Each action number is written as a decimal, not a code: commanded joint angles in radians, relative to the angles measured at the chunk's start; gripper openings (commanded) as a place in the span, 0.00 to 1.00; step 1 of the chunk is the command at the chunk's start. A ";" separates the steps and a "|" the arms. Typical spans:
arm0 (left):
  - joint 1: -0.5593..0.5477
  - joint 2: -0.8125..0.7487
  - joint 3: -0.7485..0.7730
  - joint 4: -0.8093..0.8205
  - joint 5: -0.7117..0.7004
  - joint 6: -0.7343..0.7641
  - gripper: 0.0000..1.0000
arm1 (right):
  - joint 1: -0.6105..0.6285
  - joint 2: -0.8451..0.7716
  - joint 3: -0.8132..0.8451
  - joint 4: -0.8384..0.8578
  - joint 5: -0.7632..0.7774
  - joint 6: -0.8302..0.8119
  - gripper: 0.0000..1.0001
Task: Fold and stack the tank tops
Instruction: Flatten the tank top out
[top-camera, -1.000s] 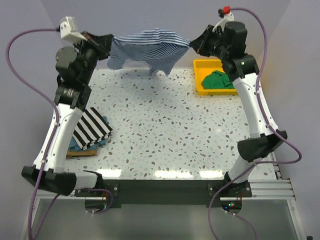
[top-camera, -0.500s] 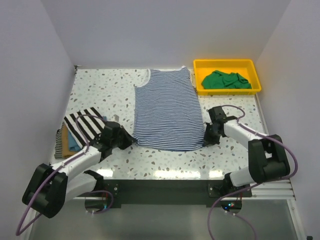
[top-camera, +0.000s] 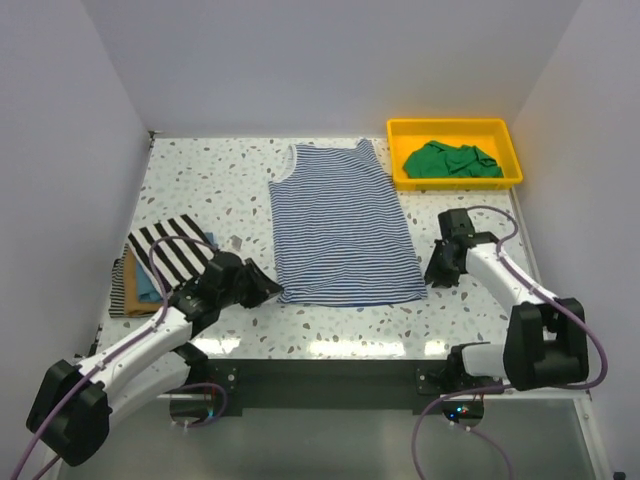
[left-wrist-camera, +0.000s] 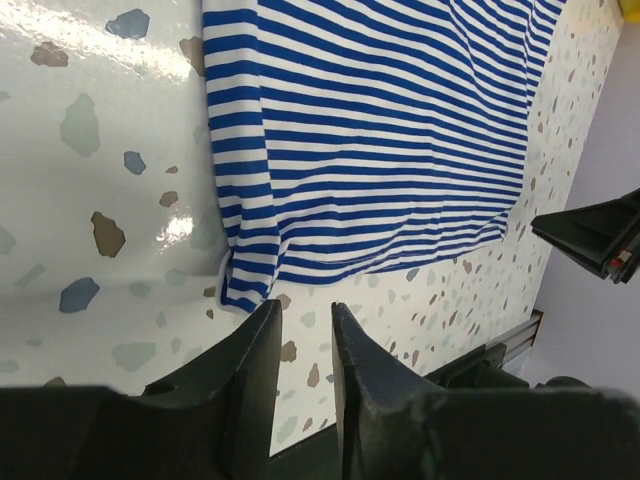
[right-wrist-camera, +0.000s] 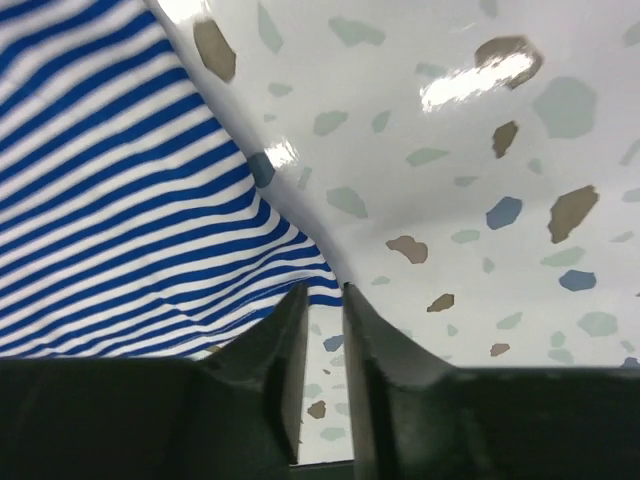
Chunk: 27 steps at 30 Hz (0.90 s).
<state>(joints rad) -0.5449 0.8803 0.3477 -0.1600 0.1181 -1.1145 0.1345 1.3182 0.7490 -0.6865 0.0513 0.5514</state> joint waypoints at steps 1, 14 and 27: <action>-0.004 -0.035 0.079 -0.165 -0.032 0.028 0.33 | -0.022 -0.066 0.090 -0.091 0.051 -0.024 0.28; 0.040 0.244 0.336 -0.051 -0.085 0.270 0.29 | 0.266 -0.063 0.112 -0.029 0.125 0.099 0.39; 0.007 0.597 0.323 0.140 -0.096 0.180 0.00 | 0.214 0.087 -0.085 0.203 0.050 0.190 0.35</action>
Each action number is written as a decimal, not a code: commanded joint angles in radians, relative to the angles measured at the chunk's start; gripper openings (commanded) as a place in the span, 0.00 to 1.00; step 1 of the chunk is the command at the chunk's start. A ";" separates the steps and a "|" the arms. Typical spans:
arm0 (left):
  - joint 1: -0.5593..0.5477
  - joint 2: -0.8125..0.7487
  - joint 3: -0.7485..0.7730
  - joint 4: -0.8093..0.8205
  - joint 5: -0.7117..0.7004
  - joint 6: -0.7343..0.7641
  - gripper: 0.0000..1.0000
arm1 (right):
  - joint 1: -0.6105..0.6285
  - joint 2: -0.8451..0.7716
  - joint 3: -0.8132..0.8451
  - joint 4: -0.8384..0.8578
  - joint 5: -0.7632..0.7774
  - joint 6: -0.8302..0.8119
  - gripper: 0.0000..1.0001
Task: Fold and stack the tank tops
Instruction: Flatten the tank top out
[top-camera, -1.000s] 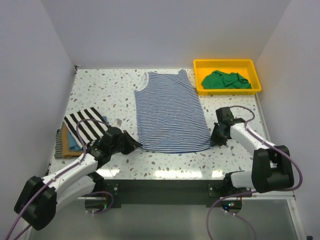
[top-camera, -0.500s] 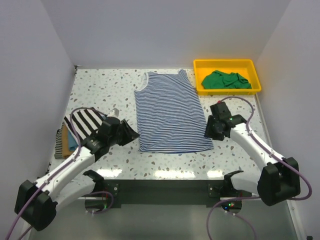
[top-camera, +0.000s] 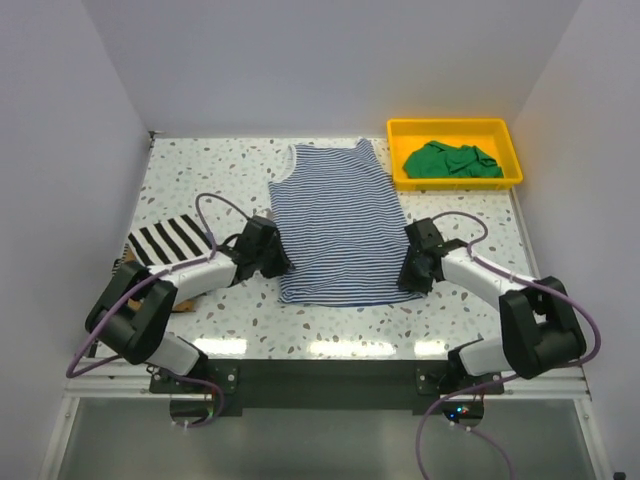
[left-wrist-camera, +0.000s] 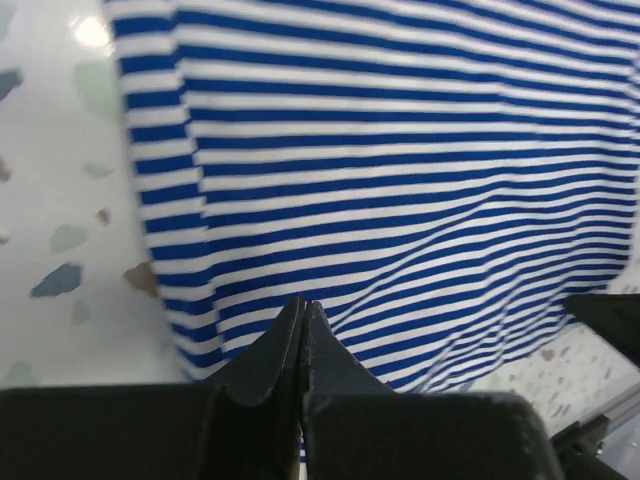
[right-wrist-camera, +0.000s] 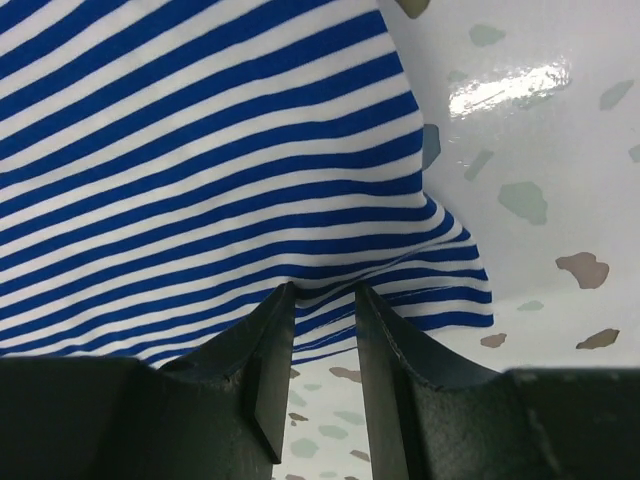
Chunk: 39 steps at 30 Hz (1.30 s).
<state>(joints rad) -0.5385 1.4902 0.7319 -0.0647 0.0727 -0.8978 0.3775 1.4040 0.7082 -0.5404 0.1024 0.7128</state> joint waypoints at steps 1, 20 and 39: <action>-0.001 -0.016 -0.093 0.036 -0.063 -0.046 0.00 | -0.063 -0.002 -0.053 0.057 -0.004 0.024 0.36; -0.018 -0.344 -0.322 -0.136 -0.020 -0.057 0.00 | -0.313 -0.025 -0.016 -0.009 0.007 -0.101 0.42; 0.261 0.174 0.360 0.008 -0.126 0.131 0.45 | 0.601 -0.021 0.348 -0.105 0.215 0.051 0.46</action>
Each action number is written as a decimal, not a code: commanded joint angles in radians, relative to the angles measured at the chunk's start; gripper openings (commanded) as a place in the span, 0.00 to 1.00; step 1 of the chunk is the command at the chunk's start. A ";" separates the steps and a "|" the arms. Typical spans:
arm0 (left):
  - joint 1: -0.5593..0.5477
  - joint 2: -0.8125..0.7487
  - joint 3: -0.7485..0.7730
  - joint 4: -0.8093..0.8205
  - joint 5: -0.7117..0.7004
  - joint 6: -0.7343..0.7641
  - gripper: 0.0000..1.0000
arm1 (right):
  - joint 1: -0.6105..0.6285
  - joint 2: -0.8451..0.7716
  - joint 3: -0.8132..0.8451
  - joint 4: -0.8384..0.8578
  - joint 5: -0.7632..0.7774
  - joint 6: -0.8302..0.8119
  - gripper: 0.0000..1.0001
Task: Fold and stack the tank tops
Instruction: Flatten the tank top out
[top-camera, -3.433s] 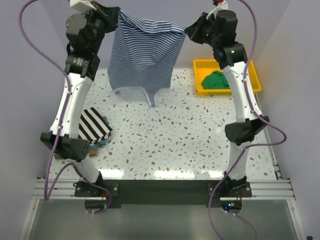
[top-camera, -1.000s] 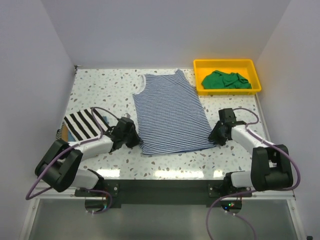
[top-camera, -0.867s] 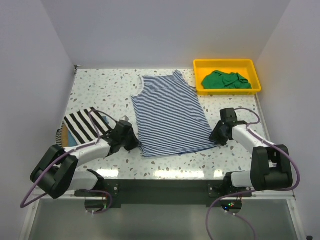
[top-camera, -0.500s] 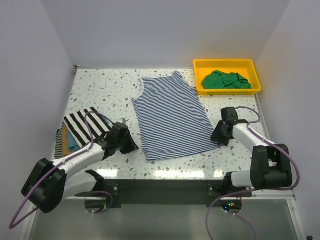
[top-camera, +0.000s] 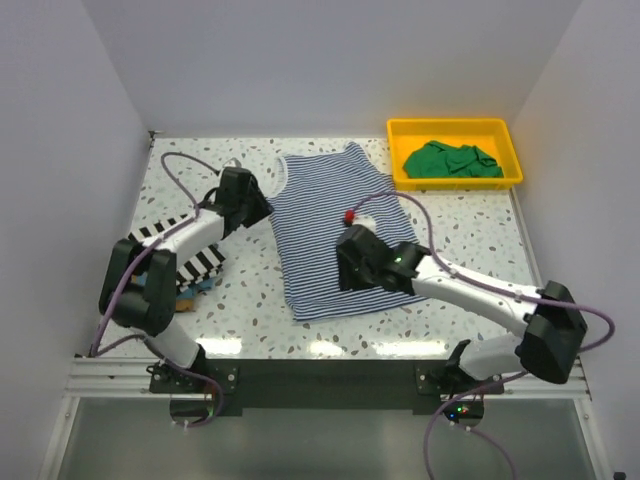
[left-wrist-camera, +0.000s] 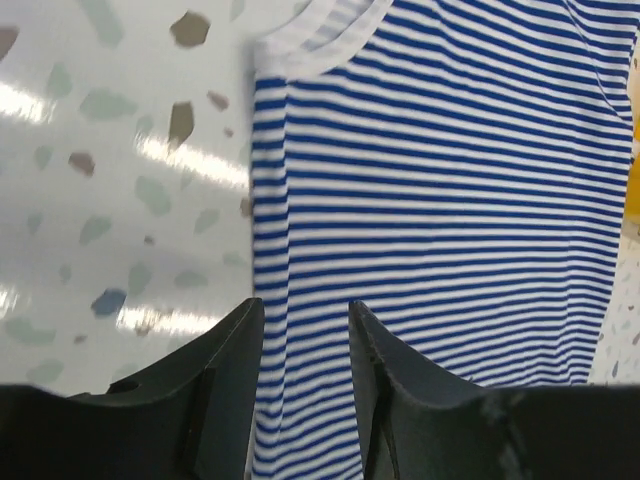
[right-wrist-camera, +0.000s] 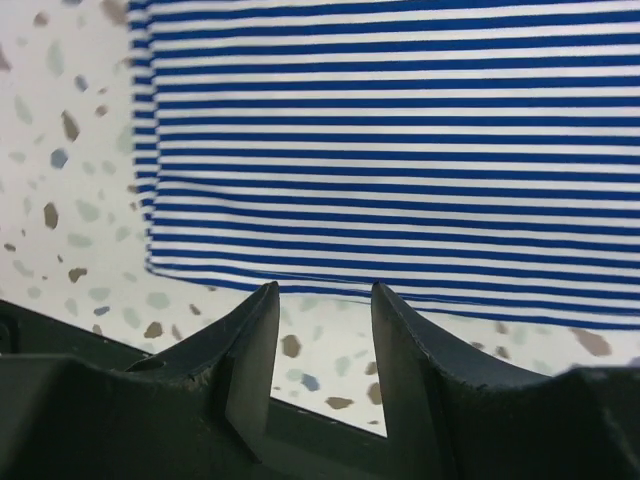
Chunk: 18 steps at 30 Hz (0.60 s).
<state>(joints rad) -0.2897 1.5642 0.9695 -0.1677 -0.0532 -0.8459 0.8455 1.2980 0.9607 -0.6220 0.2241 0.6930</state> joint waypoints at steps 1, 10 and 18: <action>0.015 0.172 0.155 0.115 0.016 0.093 0.45 | 0.162 0.159 0.127 -0.028 0.104 0.071 0.46; 0.014 0.467 0.457 -0.021 -0.071 0.217 0.40 | 0.380 0.452 0.394 -0.071 0.175 0.074 0.44; 0.015 0.499 0.475 -0.026 -0.097 0.240 0.31 | 0.466 0.598 0.503 -0.153 0.218 0.094 0.44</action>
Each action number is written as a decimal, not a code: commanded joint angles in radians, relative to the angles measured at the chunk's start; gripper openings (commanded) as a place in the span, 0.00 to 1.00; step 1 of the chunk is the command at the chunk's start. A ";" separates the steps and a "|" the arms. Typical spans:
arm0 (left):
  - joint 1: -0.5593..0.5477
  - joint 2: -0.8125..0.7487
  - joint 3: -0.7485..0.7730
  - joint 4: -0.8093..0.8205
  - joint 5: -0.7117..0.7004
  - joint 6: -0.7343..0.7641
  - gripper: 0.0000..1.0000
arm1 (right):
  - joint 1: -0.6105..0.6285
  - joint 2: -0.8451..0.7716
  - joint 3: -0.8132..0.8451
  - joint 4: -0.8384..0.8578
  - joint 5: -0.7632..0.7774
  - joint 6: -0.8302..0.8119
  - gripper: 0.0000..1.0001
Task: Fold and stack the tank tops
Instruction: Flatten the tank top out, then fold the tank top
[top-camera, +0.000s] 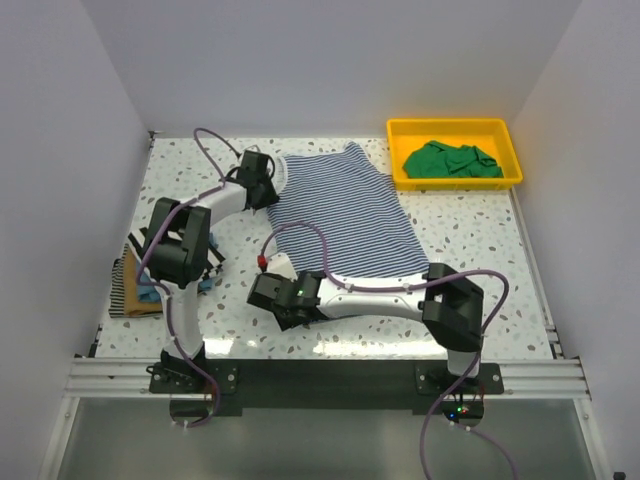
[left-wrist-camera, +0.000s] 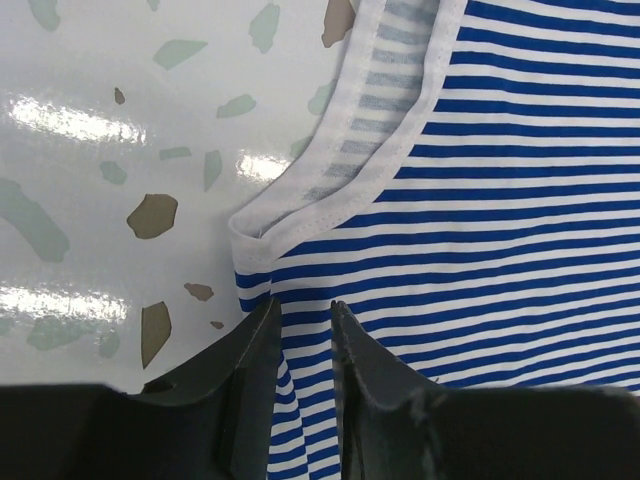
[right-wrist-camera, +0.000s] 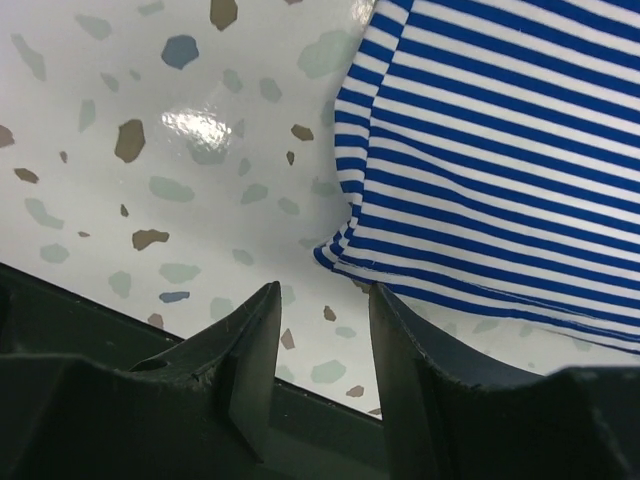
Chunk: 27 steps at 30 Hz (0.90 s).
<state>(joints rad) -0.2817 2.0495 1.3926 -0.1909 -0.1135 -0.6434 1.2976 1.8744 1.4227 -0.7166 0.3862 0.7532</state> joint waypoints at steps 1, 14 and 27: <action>0.007 0.017 0.054 -0.004 -0.038 0.039 0.29 | 0.017 0.028 0.041 -0.060 0.056 0.037 0.44; 0.010 0.024 0.071 0.001 -0.040 0.044 0.07 | 0.029 0.147 0.105 -0.096 0.152 0.060 0.39; 0.041 0.003 0.114 -0.015 -0.048 0.062 0.00 | 0.031 -0.036 0.119 -0.303 0.234 -0.041 0.00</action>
<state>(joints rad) -0.2657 2.0666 1.4509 -0.2108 -0.1364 -0.6147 1.3239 1.9915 1.5146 -0.9146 0.5667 0.7765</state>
